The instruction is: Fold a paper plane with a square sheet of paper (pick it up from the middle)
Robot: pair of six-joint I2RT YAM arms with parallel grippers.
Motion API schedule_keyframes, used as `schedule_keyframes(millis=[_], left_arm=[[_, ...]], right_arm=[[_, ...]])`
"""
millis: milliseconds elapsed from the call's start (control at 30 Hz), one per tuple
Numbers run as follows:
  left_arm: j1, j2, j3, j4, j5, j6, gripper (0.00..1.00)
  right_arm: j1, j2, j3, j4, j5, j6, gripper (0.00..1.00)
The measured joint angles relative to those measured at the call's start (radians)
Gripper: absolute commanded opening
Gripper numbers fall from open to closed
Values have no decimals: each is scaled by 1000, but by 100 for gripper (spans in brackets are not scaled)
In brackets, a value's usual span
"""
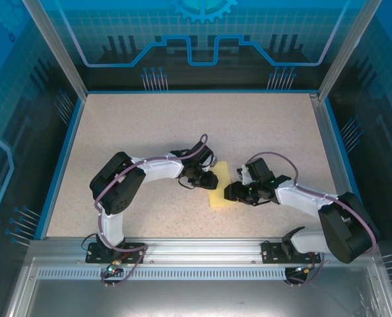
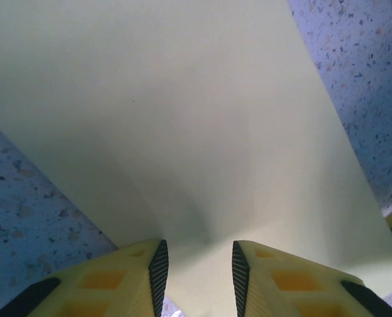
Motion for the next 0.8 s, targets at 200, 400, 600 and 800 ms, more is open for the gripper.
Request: schedule_keyframes(millis=[200,400,600,800], left_arm=[[0,0,0,0,0,0,35],[0,0,0,0,1,0,35],[0,0,0,0,6,0,35],[0,0,1,-1,24,0,35]], right_arm=[[0,-44,-12,27,-27,27,36],[0,-45,-13,44,-41,48,22],[0,-18,-13,93,-64,61,15],[0,45,-6,135,-87,74,12]])
